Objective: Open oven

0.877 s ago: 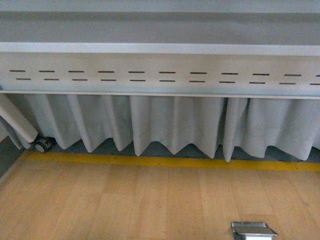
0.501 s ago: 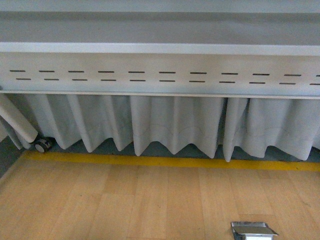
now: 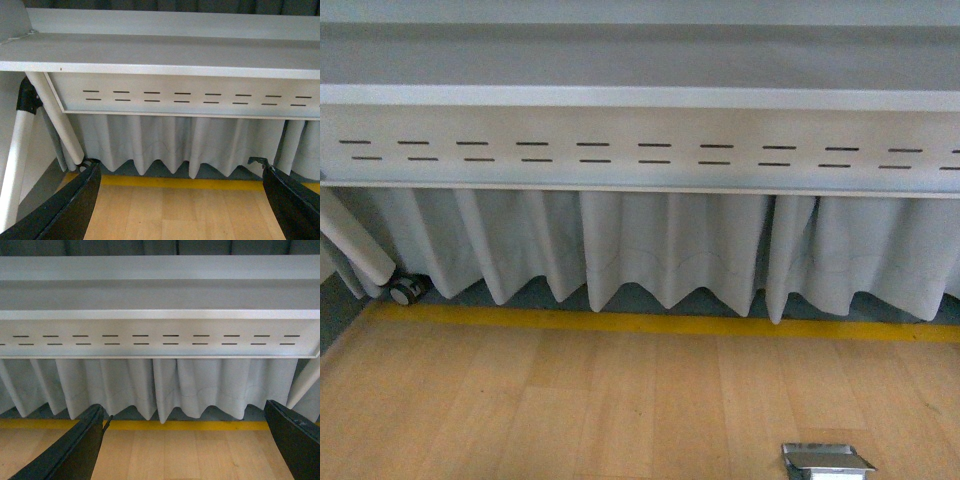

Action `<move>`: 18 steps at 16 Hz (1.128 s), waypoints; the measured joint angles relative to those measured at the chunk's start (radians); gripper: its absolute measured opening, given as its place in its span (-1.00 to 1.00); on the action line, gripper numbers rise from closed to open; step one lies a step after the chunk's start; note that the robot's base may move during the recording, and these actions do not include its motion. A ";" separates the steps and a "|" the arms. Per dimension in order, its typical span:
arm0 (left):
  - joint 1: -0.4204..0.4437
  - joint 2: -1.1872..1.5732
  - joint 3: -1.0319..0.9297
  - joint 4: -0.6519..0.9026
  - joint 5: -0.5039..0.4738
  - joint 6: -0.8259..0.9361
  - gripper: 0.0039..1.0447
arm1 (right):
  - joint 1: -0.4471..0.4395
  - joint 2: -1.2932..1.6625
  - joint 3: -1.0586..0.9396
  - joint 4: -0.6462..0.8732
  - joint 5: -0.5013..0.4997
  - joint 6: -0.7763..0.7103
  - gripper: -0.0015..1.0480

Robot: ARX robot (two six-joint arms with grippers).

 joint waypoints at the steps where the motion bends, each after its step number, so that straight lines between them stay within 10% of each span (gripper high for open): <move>1: 0.000 0.000 0.000 0.000 0.000 0.000 0.88 | 0.000 0.000 0.000 0.000 0.000 0.000 0.87; 18: 0.000 0.000 0.000 -0.001 0.002 0.000 0.88 | 0.000 -0.001 0.000 -0.001 0.000 0.000 0.87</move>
